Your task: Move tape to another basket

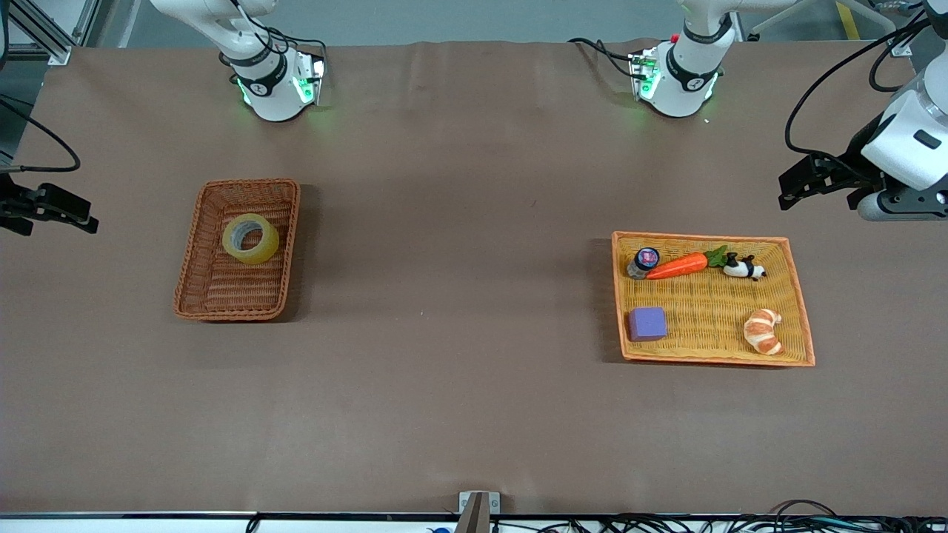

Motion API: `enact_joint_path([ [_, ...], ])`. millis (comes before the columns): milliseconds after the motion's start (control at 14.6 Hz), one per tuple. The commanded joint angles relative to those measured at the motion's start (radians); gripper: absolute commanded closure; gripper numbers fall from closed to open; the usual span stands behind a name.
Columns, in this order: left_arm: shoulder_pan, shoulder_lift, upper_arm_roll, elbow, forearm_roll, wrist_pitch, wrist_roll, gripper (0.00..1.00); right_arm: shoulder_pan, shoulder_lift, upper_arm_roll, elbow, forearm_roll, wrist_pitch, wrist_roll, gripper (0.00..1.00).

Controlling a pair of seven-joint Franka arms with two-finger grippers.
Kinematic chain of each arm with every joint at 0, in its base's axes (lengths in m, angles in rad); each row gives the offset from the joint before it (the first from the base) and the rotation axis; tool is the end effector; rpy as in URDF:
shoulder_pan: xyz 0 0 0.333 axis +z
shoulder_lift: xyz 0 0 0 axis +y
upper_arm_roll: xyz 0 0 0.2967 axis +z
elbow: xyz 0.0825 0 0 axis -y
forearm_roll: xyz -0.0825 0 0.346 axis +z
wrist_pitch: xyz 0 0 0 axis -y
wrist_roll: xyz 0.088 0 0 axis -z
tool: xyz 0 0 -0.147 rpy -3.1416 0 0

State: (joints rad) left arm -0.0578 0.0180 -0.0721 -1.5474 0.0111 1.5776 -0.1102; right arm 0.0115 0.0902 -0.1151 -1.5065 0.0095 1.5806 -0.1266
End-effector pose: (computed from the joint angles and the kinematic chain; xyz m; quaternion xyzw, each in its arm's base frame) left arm 0.5190 -0.0658 0.5666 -0.9999 0.0098 -0.0067 0.0041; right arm 0.5399 -0.0523 0.5465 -0.9999 -0.0116 0.0077 0.0005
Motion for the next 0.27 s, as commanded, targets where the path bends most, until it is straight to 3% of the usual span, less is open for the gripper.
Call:
enact_joint_path([
  [0, -0.004, -0.001, -0.002, 0.009, 0.003, -0.015, -0.009, 0.0, -0.016, -0.01, 0.008, -0.008, 0.007, 0.002, -0.002, 0.0],
  [206, -0.004, 0.0, -0.002, 0.007, 0.003, -0.015, -0.009, 0.0, -0.013, -0.01, 0.008, -0.006, 0.007, 0.002, -0.002, 0.0],
])
